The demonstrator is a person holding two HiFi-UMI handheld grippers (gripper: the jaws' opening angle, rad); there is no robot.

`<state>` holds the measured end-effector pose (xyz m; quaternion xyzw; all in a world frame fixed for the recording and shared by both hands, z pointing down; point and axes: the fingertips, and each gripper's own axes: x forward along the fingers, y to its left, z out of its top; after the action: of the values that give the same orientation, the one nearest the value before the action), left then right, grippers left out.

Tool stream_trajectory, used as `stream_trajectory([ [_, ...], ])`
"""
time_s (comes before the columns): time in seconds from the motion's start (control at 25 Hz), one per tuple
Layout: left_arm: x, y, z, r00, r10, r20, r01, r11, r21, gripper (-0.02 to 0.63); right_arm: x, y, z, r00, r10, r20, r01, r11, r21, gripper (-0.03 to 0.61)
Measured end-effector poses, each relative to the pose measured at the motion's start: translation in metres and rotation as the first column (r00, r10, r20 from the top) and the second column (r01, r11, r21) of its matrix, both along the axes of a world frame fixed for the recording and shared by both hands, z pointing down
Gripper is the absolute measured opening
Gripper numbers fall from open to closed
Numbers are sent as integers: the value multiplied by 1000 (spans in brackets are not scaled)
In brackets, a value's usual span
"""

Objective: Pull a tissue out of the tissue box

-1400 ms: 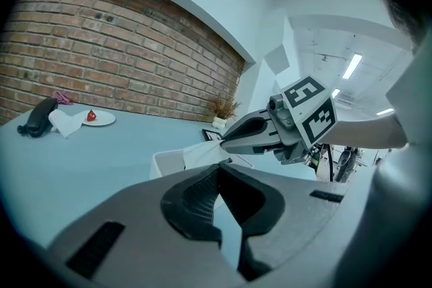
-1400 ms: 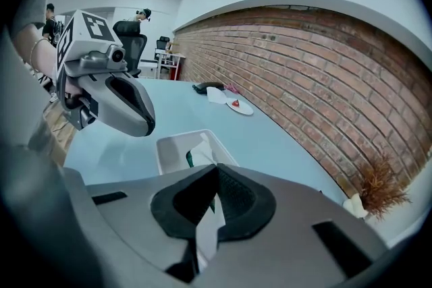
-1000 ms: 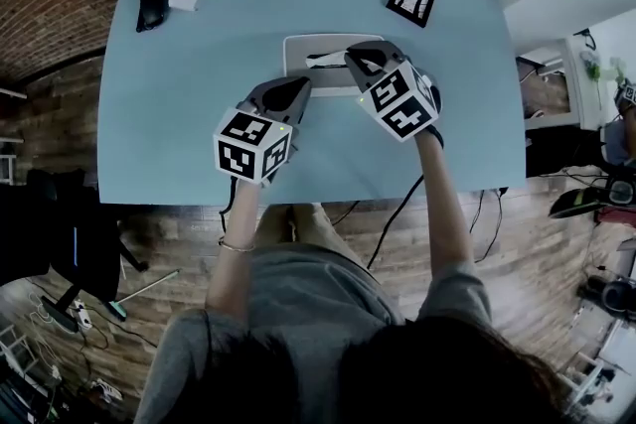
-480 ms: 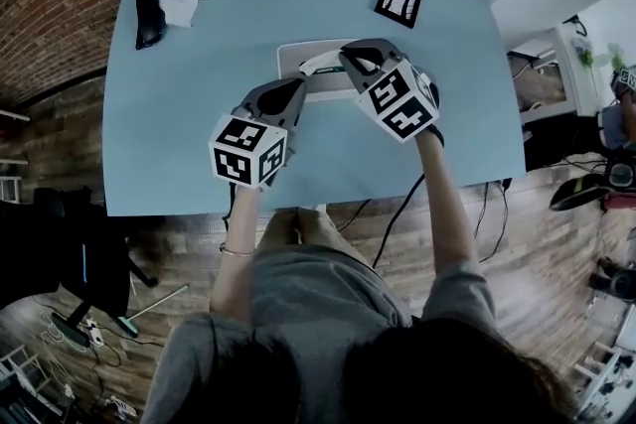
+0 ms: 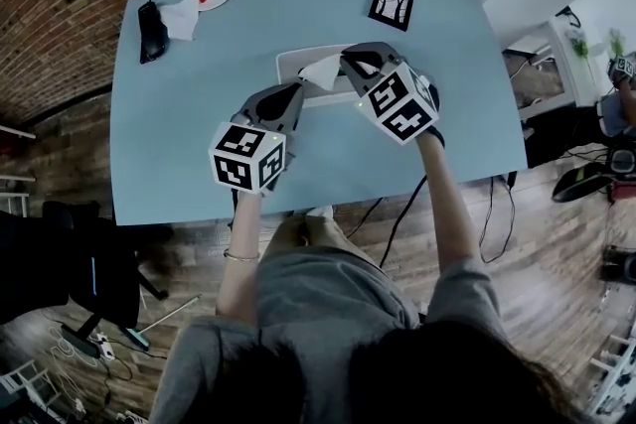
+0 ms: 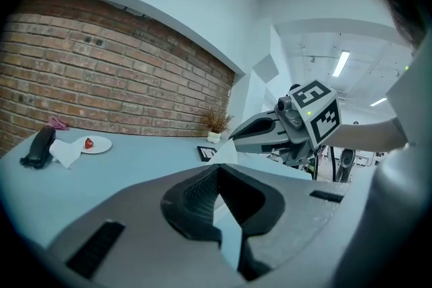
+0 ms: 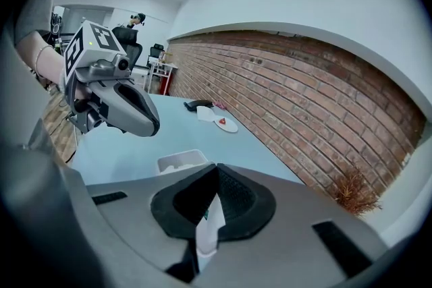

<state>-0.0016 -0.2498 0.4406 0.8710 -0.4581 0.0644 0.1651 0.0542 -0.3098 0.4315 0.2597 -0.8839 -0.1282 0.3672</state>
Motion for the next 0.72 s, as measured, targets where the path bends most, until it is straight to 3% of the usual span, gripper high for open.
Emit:
stream_trajectory([
  [0.72, 9, 3, -25, 999, 30, 15, -31, 998, 63, 3, 15, 6, -17, 998, 50, 45, -52, 998, 38, 0],
])
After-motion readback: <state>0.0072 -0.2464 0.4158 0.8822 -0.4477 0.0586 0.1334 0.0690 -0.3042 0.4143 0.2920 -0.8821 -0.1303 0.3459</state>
